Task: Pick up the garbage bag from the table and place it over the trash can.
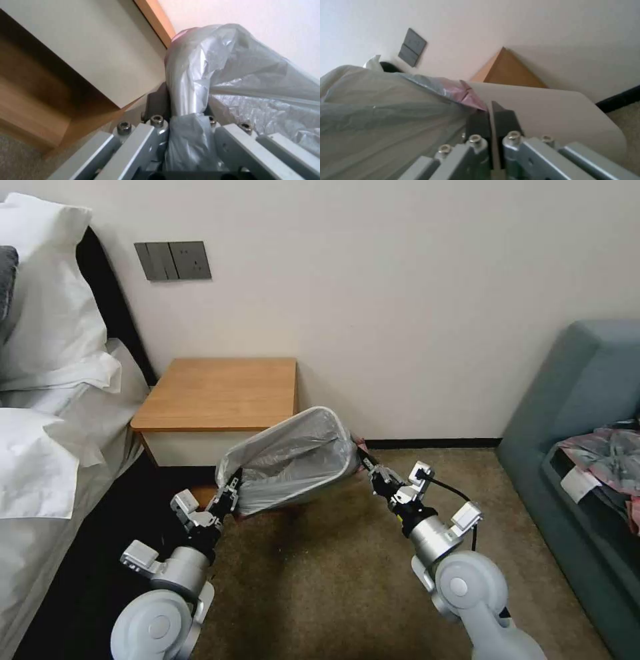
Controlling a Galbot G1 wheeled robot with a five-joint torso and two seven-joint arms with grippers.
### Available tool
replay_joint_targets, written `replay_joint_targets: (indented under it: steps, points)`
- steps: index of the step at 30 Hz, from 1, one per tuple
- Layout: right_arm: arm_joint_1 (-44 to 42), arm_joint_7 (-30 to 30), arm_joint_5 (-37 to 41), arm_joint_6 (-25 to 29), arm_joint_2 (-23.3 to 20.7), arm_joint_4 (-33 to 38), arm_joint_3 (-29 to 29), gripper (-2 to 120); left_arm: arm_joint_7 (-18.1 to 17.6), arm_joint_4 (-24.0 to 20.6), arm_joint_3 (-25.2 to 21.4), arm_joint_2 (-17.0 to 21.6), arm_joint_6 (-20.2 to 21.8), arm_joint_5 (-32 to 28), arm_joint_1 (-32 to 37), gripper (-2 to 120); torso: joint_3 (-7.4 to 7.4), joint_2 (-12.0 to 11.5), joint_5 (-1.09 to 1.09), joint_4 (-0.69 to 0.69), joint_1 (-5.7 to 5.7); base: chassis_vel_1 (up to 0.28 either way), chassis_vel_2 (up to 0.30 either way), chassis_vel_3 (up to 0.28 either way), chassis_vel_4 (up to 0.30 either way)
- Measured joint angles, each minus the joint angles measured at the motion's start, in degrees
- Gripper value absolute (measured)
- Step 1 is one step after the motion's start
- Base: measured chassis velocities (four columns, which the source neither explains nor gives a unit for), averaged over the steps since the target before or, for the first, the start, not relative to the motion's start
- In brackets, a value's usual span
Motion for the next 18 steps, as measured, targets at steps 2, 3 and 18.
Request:
replay_joint_targets:
  steps: [2,3,18]
  points:
    - [-0.6,0.5,0.6,-0.2,0.0,0.3,0.6,13,0.0,-0.1,0.1,-0.1,0.0,0.2,0.0,3,0.00,0.0,0.00,0.00,0.00,0.000,0.000,0.000,0.000]
    - [-0.6,0.5,0.6,-0.2,0.0,0.3,0.6,13,0.0,-0.1,0.1,-0.1,0.0,0.2,0.0,3,0.00,0.0,0.00,0.00,0.00,0.000,0.000,0.000,0.000]
    - [-6.0,-8.9,4.2,-4.5,-1.5,3.7,7.4,69,-1.6,0.8,-0.2,-0.2,-0.5,1.8,-0.7,2,0.00,0.0,0.00,-0.01,0.00,0.000,0.000,0.000,0.000]
